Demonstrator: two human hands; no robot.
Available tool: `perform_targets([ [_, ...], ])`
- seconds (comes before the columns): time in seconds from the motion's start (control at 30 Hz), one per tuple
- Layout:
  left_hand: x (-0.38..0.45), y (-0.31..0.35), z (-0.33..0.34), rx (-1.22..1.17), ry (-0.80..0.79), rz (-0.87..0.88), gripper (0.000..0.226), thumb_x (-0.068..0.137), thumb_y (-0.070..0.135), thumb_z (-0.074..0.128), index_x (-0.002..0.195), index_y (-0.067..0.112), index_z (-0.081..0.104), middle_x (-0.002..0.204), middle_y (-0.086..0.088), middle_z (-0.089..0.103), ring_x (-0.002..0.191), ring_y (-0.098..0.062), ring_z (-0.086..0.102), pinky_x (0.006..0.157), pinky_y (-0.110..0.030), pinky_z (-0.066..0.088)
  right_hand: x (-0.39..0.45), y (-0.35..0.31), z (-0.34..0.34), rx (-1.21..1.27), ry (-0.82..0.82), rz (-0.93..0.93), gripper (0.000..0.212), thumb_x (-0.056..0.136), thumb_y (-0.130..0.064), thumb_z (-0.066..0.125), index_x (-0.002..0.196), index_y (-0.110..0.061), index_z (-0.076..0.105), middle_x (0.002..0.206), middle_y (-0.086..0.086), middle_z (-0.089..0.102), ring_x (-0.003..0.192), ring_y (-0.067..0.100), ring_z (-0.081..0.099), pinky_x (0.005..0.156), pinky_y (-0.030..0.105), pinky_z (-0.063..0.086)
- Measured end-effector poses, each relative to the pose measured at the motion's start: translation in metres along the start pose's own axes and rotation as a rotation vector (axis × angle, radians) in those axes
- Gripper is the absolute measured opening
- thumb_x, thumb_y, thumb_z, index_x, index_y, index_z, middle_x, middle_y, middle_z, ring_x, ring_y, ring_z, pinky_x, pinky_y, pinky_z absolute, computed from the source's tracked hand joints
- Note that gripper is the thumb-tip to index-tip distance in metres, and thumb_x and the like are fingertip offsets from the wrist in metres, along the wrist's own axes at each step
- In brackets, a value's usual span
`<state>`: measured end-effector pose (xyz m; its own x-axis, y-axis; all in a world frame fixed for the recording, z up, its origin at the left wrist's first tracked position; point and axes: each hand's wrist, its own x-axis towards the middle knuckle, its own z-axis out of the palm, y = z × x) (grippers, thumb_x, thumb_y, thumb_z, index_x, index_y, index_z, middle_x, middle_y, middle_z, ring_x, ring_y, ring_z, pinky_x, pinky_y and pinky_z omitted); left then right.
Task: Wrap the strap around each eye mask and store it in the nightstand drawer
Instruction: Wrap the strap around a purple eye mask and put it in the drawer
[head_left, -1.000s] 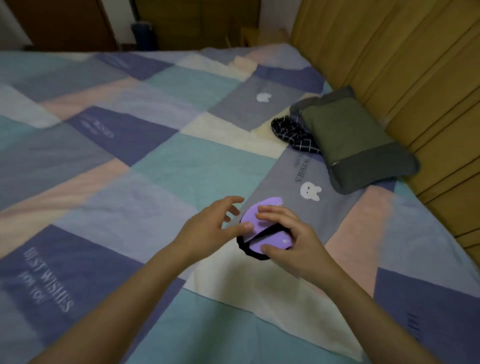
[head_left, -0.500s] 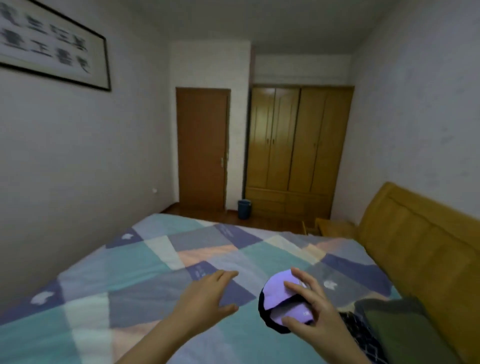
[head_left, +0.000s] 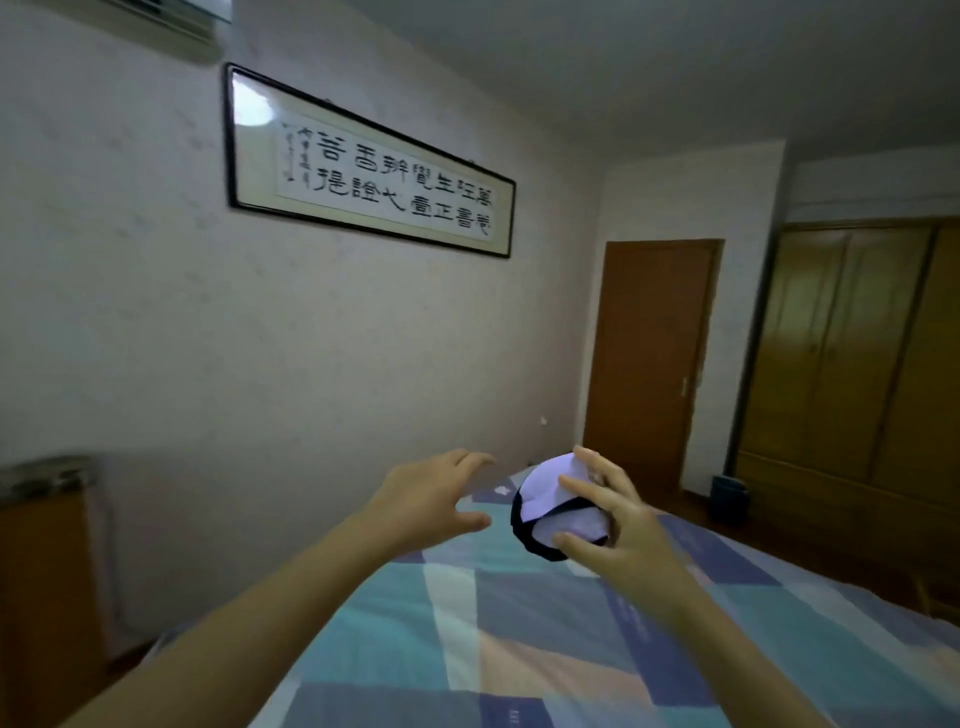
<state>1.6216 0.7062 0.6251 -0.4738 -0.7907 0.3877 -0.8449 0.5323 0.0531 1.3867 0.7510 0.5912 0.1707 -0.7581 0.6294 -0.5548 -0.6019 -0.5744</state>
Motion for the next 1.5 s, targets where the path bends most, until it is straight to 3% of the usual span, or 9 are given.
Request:
perform_targets([
  [0.07,-0.017,-0.037,-0.017,0.046,0.009,-0.046,0.069,0.085,0.049,0.058,0.145,0.033,0.028,0.146,0.007,0.04,0.121,-0.019,0.05,0.092,-0.031,0.042,0.022,-0.016,0.034,0.025,-0.02,-0.057,0.055,0.076,-0.008,0.078,0.116,-0.036,0.053,0.147,-0.016,0.029,0.137,0.003,0.029,0.103,0.003,0.027],
  [0.2,-0.052,-0.111,-0.051,0.14,0.033,-0.101,0.069,0.086,0.048,0.059,0.145,0.03,0.028,0.147,0.004,0.038,0.126,-0.019,0.045,0.093,-0.032,0.039,0.065,-0.052,0.109,0.072,-0.033,-0.106,0.053,0.075,-0.006,0.078,0.119,-0.024,0.056,0.148,-0.008,0.032,0.13,-0.01,0.029,0.098,-0.004,0.024],
  [0.33,-0.08,-0.189,-0.082,0.222,0.024,-0.143,0.069,0.087,0.052,0.055,0.146,0.031,0.025,0.149,0.006,0.034,0.127,-0.018,0.044,0.092,-0.034,0.042,0.108,-0.089,0.187,0.159,-0.036,-0.124,0.051,0.075,-0.003,0.077,0.12,-0.017,0.057,0.149,-0.001,0.033,0.135,0.009,0.034,0.097,-0.003,0.026],
  [0.5,-0.098,-0.283,-0.112,0.25,0.044,-0.164,0.067,0.086,0.053,0.055,0.144,0.031,0.028,0.148,0.009,0.036,0.126,-0.016,0.046,0.095,-0.035,0.042,0.161,-0.127,0.274,0.222,-0.055,-0.162,0.051,0.076,-0.004,0.076,0.123,-0.011,0.057,0.15,0.0,0.032,0.142,0.018,0.028,0.109,0.023,0.028],
  [0.6,-0.093,-0.339,-0.119,0.248,0.083,-0.182,0.065,0.086,0.054,0.055,0.142,0.033,0.03,0.146,0.012,0.037,0.125,-0.013,0.047,0.094,-0.034,0.043,0.204,-0.134,0.318,0.223,-0.069,-0.191,0.053,0.076,-0.005,0.076,0.125,-0.008,0.056,0.148,-0.004,0.031,0.143,0.016,0.025,0.11,0.026,0.028],
  [0.83,-0.05,-0.48,-0.104,0.252,0.128,-0.264,0.064,0.087,0.054,0.053,0.142,0.033,0.03,0.146,0.013,0.038,0.125,-0.012,0.046,0.094,-0.033,0.042,0.326,-0.106,0.428,0.25,-0.098,-0.233,0.053,0.077,-0.011,0.077,0.124,-0.021,0.055,0.148,-0.008,0.032,0.137,0.002,0.029,0.111,0.025,0.032],
  [0.97,-0.035,-0.559,-0.092,0.269,0.129,-0.314,0.062,0.086,0.055,0.052,0.14,0.034,0.031,0.144,0.013,0.04,0.125,-0.012,0.045,0.096,-0.036,0.041,0.393,-0.104,0.497,0.312,-0.146,-0.285,0.052,0.076,-0.007,0.076,0.119,-0.026,0.055,0.147,-0.007,0.034,0.124,-0.026,0.026,0.099,0.001,0.03],
  [1.23,-0.038,-0.71,-0.135,0.538,0.246,-0.299,0.061,0.089,0.055,0.047,0.142,0.031,0.03,0.141,0.014,0.042,0.117,-0.014,0.051,0.087,-0.032,0.042,0.509,-0.147,0.628,0.468,-0.201,-0.412,0.052,0.077,-0.004,0.075,0.124,-0.019,0.059,0.149,-0.012,0.034,0.134,-0.007,0.031,0.096,0.006,0.038],
  [1.5,-0.015,-0.883,-0.145,0.55,0.25,-0.253,0.061,0.088,0.057,0.047,0.142,0.033,0.03,0.14,0.014,0.044,0.114,-0.015,0.053,0.083,-0.032,0.042,0.602,-0.154,0.759,0.449,-0.14,-0.413,0.052,0.077,-0.008,0.076,0.126,-0.015,0.059,0.151,-0.009,0.033,0.138,0.0,0.031,0.098,0.013,0.041],
])
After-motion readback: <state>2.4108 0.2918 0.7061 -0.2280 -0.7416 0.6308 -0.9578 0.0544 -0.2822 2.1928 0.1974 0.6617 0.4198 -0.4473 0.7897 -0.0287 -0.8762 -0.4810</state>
